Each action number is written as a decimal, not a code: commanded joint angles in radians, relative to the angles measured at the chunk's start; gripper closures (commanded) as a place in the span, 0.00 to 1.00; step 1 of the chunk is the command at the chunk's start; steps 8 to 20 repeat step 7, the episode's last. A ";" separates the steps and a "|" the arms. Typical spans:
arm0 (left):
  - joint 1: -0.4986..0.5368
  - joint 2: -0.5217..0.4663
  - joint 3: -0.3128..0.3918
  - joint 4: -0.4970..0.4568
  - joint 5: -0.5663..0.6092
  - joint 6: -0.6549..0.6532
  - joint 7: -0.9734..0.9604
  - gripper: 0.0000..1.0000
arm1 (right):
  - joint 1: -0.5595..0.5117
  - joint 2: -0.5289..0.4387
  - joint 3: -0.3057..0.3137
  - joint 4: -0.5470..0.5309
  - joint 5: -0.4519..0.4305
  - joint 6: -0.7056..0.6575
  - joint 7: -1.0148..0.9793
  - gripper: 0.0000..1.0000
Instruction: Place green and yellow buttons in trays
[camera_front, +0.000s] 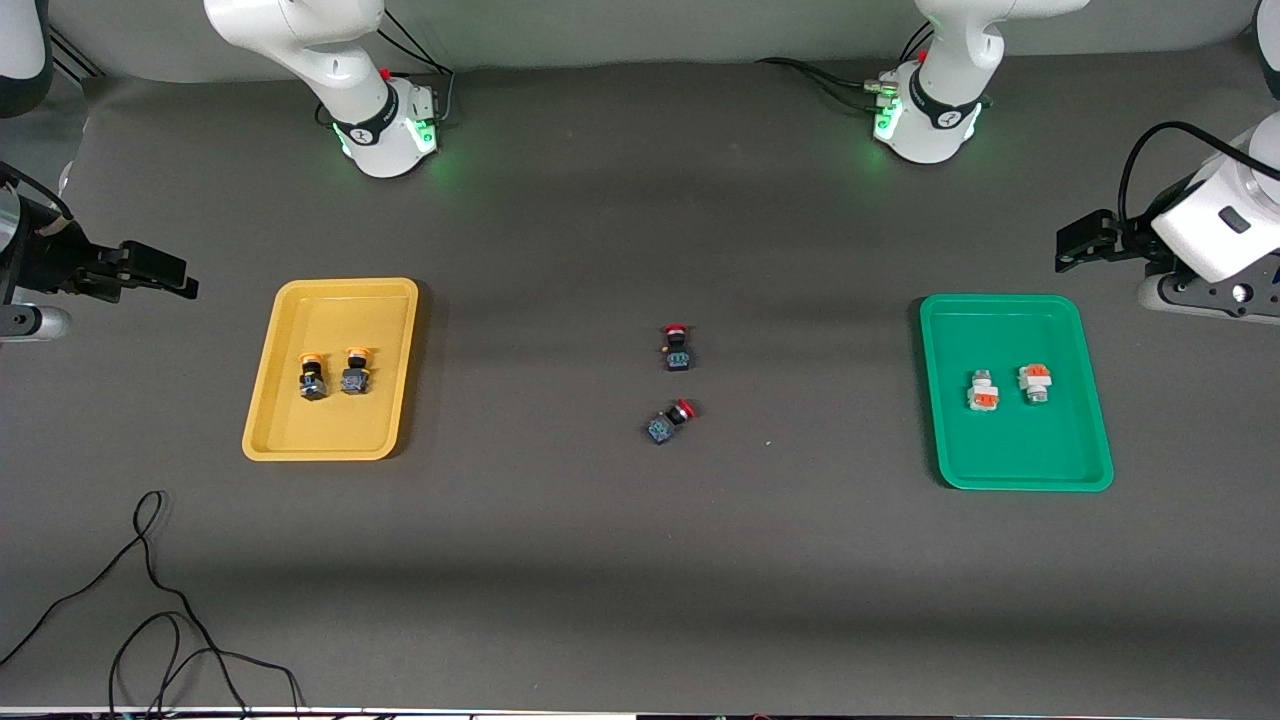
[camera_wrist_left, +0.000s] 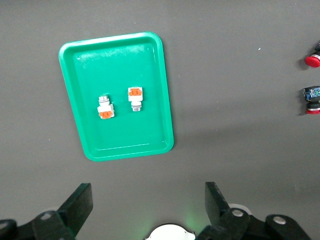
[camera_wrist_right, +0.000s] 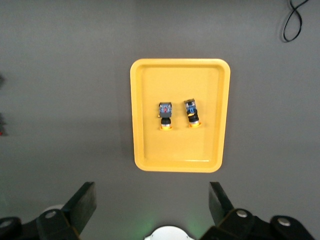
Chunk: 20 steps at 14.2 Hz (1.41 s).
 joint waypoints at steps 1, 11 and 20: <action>-0.017 -0.020 0.017 -0.014 -0.006 0.005 -0.014 0.00 | 0.001 0.011 0.001 0.028 -0.022 -0.064 -0.024 0.00; -0.017 -0.019 0.017 -0.012 0.007 0.000 -0.015 0.00 | -0.001 0.014 0.000 0.030 -0.022 -0.081 -0.029 0.00; -0.017 -0.019 0.017 -0.012 0.007 0.000 -0.015 0.00 | -0.001 0.014 0.000 0.030 -0.022 -0.081 -0.029 0.00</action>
